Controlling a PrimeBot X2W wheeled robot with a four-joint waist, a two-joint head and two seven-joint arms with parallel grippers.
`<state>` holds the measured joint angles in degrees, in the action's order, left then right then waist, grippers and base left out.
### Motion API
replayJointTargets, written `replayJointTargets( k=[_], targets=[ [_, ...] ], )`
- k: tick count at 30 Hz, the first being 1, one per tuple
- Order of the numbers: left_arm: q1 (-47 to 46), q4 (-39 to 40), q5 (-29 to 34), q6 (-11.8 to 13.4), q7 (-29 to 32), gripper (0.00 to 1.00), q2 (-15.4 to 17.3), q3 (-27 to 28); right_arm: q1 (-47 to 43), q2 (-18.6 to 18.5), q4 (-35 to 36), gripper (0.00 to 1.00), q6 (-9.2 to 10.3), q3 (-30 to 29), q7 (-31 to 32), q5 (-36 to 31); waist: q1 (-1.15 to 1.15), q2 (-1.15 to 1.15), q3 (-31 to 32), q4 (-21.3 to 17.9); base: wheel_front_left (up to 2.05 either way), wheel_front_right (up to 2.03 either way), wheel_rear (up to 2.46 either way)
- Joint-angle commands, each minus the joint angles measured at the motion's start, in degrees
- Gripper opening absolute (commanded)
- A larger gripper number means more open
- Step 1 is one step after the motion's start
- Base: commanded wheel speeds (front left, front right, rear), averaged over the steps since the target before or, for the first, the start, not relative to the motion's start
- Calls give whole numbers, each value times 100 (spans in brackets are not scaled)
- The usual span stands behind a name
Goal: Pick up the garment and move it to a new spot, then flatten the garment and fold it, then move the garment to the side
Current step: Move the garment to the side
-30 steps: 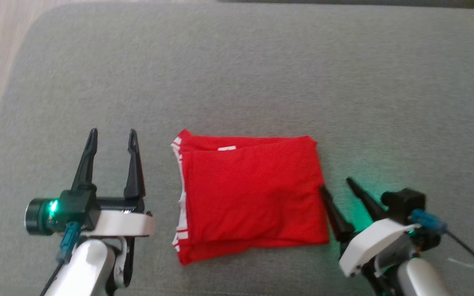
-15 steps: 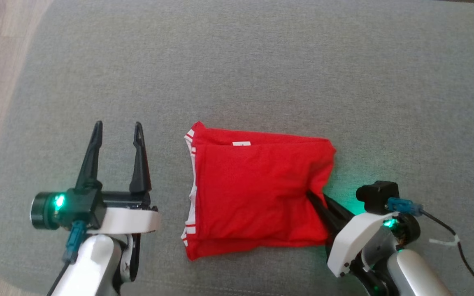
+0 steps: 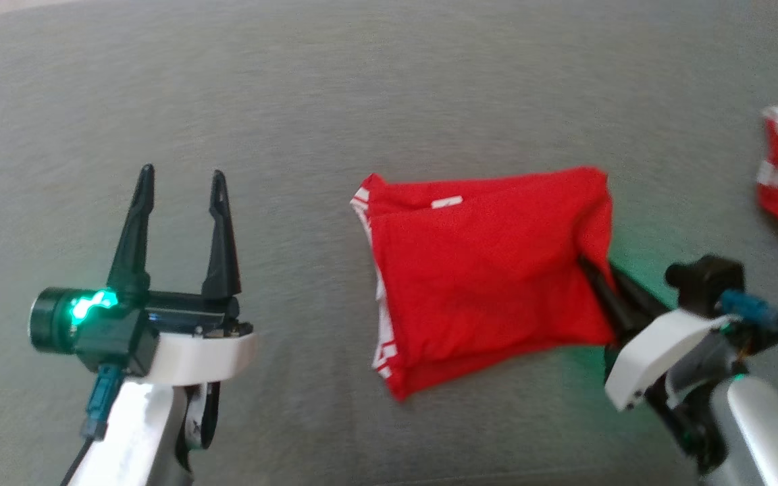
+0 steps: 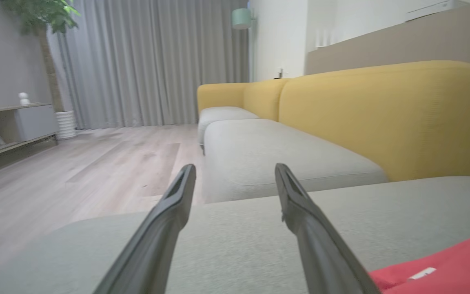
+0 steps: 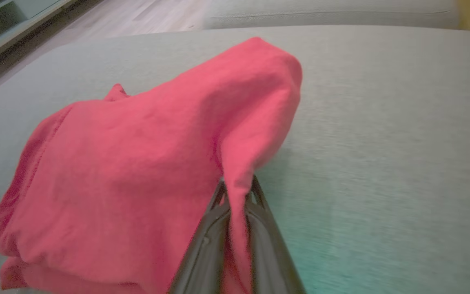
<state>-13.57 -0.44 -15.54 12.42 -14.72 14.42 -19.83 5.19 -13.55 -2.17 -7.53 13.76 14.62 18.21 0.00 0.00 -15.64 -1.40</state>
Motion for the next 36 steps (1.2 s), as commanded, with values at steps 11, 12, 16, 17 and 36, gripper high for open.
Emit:
replayJointTargets(
  k=[11, 12, 16, 17, 36],
  targets=[
    [-494, 103, 252, -408, -28, 100, -171, 63, 1416, -632, -558, 0, 4, -277, -367, 202, 0, 0, -589, -1312, 0, 0, 0],
    [-559, 90, 277, -440, -28, 100, -190, 30, 1549, -730, -635, 0, 4, -385, -395, 197, 0, 0, -667, -1317, 0, 0, 0],
    [-821, 22, 385, -560, -28, 100, -250, -99, 1995, -1230, -935, 0, 4, -915, -423, 140, 0, 0, -963, -1262, 0, 0, 0],
    [-889, 3, 411, -593, -28, 100, -260, -134, 2085, -1365, -1018, 0, 4, -1075, -413, 117, 0, 0, -1038, -1232, 0, 0, 0],
    [-1593, -111, 659, -908, -28, 100, -486, -327, 3215, -1945, -3355, 100, 4, -3581, -658, -1304, 0, 0, -1675, -737, 0, 0, 0]
  ],
)
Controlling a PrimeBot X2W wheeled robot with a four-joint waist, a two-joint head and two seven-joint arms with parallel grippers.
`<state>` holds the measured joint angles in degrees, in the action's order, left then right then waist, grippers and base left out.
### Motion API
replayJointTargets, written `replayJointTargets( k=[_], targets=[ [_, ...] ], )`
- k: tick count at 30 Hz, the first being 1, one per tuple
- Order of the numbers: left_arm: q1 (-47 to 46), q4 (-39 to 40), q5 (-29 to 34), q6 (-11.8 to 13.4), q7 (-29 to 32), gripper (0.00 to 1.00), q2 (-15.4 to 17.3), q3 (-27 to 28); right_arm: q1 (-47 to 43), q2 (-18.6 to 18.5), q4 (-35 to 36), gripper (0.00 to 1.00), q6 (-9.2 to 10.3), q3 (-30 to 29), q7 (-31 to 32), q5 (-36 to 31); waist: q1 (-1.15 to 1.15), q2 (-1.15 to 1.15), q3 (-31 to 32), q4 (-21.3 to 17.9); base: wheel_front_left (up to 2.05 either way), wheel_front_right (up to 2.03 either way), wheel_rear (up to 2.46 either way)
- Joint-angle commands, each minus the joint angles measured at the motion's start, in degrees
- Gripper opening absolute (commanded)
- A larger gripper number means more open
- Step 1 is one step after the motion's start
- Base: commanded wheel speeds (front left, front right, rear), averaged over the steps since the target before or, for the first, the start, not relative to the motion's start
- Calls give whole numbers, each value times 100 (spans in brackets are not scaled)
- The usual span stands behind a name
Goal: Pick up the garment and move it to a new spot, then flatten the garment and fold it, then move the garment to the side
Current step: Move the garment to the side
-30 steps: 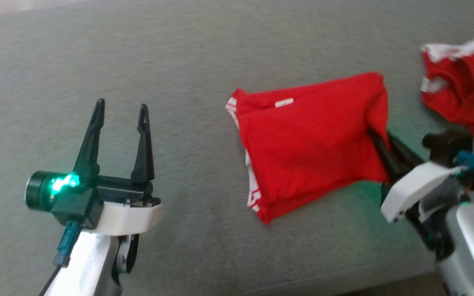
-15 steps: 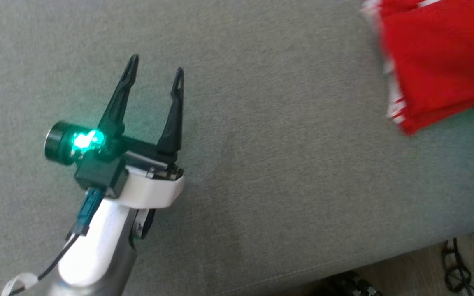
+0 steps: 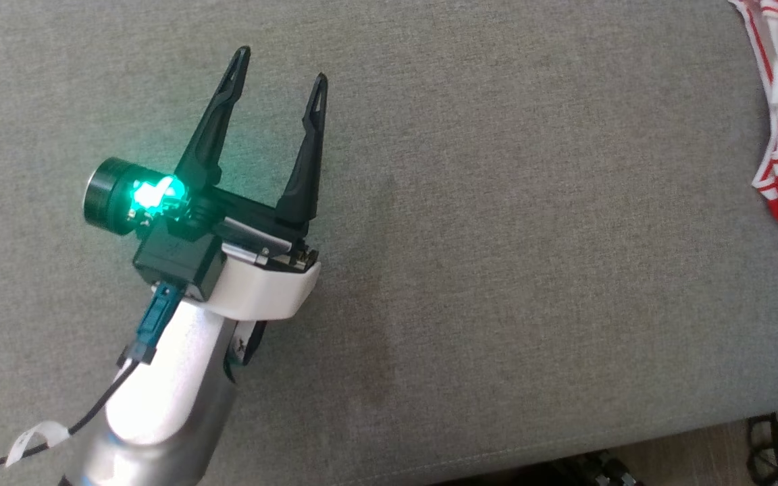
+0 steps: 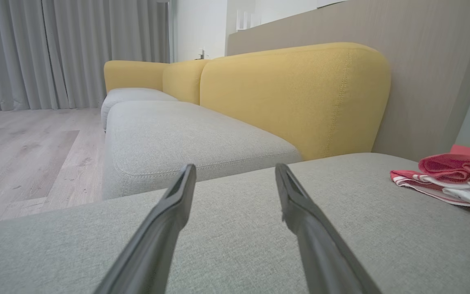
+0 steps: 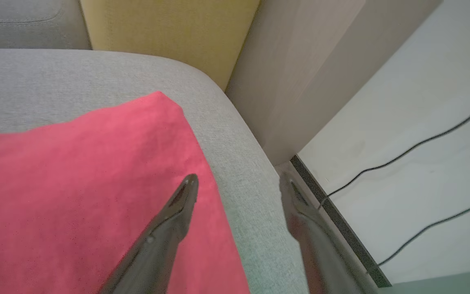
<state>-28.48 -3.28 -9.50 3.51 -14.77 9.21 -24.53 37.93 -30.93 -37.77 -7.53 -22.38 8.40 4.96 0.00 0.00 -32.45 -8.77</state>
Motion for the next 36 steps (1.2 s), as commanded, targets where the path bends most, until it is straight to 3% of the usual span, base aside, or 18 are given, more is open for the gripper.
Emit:
replayJointTargets(
  k=[1, 5, 8, 19, 25, 36],
  targets=[
    [-98, 175, 59, -19, -23, 100, 16, 149, -70, -170, 108, 100, 4, -63, -99, -85, 0, 0, 19, 19, 0, 0, 0],
    [-2, 129, 82, 30, -23, 100, -13, 237, -198, 88, -32, 100, 4, -366, -444, -342, 0, 0, 152, 33, 0, 0, 0],
    [228, -4, 36, 95, -23, 100, 12, 401, -486, 602, 354, 100, 4, -456, -823, -384, 0, 0, 457, 12, 0, 0, 0],
    [853, -180, -73, 367, -23, 100, 90, 1067, -1965, 2537, 3016, 100, 4, 208, -688, -207, 0, 0, 1230, 254, 0, 0, 0],
    [1003, -296, -145, 370, -23, 100, 108, 1453, -2507, 2786, 3745, 100, 4, 767, -657, 240, 0, 0, 1427, 634, 0, 0, 0],
    [1437, -611, -373, 174, -23, 100, 221, 2085, -2926, 2804, 4206, 100, 4, 1771, -794, 612, 0, 0, 1756, 1048, 0, 0, 0]
  ],
)
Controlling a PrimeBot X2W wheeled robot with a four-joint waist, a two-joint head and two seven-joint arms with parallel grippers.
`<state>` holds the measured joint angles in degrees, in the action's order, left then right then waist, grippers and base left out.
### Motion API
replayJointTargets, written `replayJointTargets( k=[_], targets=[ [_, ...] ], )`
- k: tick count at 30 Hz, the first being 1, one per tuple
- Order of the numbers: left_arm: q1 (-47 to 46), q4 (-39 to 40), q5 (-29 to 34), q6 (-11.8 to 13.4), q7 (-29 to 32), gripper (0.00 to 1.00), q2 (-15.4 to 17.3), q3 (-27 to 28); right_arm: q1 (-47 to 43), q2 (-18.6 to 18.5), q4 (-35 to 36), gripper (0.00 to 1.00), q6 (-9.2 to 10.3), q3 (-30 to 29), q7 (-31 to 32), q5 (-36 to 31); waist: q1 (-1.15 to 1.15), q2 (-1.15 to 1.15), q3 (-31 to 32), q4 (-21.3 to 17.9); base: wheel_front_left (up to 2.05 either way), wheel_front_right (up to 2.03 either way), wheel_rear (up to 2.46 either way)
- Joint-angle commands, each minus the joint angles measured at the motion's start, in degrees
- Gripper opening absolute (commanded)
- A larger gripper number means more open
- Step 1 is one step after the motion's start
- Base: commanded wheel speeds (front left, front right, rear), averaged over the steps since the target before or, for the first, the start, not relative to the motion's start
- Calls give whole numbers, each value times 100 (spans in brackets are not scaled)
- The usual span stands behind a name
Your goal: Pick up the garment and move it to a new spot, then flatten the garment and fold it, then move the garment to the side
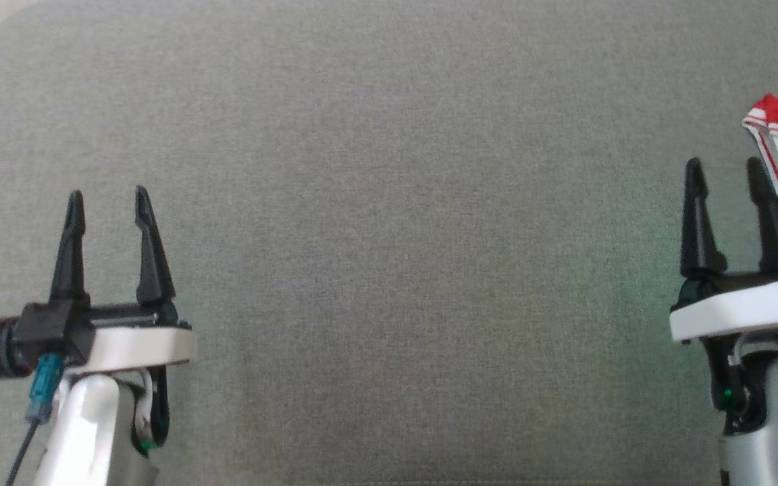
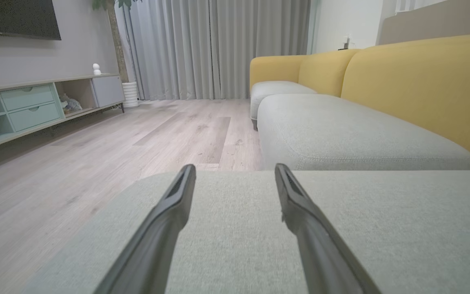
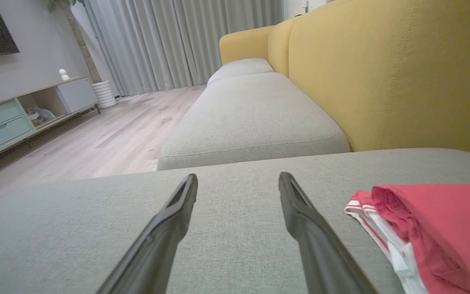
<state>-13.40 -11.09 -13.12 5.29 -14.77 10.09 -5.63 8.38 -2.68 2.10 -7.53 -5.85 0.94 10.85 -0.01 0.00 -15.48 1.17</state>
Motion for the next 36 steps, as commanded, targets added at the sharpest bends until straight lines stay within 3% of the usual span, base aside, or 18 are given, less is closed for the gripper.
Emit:
replayJointTargets(
  k=[1, 22, 36],
  targets=[
    [-7, 120, -18, -14, -23, 100, 117, 196, -15, -22, 234, 100, 4, 148, -48, 18, 1, 0, 103, 75, 0, 0, 0],
    [811, -258, 80, 38, 60, 100, 38, -164, -912, -21, 332, 100, 4, 637, 46, 91, 1, 0, 1091, -63, 0, 0, 0],
    [919, -138, 111, 126, 189, 100, 146, -248, -1072, -20, 396, 100, 4, 682, 189, 27, 1, 0, 1238, -89, 0, 0, 0]
  ],
)
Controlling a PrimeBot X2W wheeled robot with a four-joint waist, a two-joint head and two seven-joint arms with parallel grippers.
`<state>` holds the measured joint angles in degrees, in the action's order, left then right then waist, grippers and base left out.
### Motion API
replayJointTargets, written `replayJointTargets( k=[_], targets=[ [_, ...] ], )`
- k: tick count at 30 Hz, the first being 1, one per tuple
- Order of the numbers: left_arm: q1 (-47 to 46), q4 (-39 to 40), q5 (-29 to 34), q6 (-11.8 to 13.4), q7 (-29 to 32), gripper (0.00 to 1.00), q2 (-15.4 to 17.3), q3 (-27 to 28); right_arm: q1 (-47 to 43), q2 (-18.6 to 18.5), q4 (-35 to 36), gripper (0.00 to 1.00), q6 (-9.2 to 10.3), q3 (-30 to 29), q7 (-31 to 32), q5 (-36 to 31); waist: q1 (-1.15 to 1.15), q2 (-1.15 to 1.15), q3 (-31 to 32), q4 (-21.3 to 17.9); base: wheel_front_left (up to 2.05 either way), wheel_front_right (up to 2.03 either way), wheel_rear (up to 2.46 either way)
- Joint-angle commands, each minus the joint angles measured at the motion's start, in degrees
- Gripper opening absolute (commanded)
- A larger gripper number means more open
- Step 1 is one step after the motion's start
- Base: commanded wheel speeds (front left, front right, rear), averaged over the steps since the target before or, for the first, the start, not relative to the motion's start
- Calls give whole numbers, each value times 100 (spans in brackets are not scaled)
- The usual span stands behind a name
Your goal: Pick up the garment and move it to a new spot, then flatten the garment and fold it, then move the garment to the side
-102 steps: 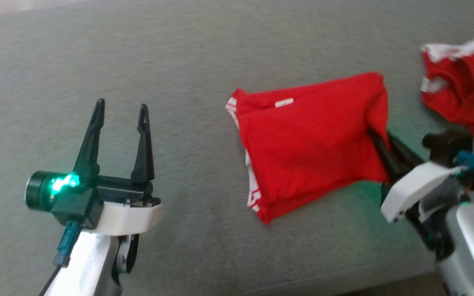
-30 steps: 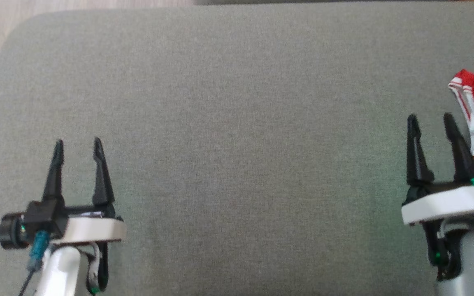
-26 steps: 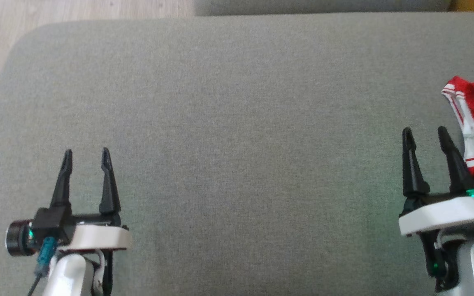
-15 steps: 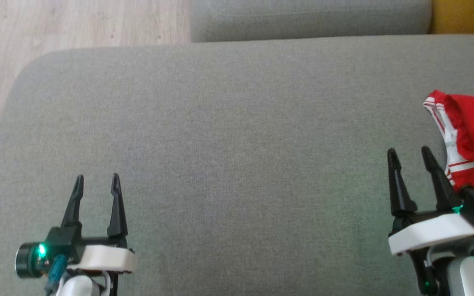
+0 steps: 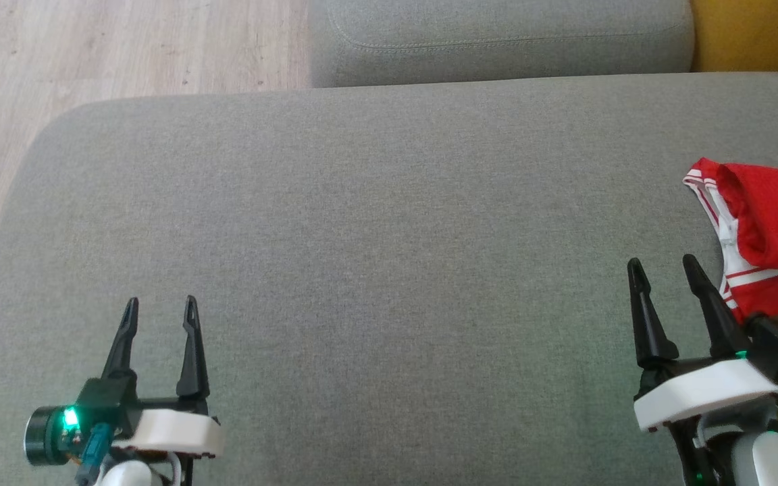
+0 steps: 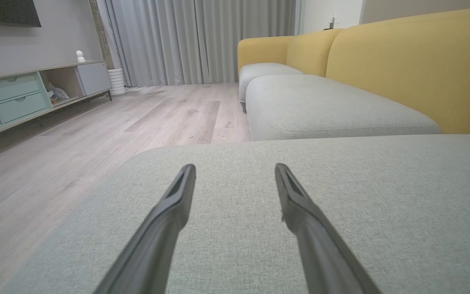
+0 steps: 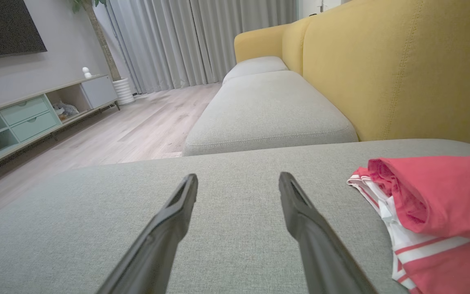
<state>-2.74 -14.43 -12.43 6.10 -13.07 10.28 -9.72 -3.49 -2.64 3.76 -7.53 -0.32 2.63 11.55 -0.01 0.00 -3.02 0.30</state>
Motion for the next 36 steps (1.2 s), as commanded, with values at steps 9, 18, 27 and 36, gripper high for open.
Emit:
replayJointTargets(
  k=[9, 18, 27, 36],
  targets=[
    [-159, 223, 26, 74, 54, 100, 151, 117, 95, -24, 246, 100, 4, 113, 112, -65, 1, 0, -30, -11, 0, 0, 0],
    [-176, 249, -3, 113, 40, 100, 177, 97, 100, -24, 277, 100, 4, 129, 130, -54, 1, 0, -51, -20, 0, 0, 0],
    [36, -189, -276, 45, 125, 0, -44, -66, -40, -9, -268, 0, 0, 16, 123, 260, 1, 0, -41, -22, 0, 0, 0],
    [14, -166, -852, -60, 259, 0, -96, 56, 45, -50, -392, 0, 0, 16, 108, 890, 1, 0, -17, -23, 0, 0, 0]
  ],
)
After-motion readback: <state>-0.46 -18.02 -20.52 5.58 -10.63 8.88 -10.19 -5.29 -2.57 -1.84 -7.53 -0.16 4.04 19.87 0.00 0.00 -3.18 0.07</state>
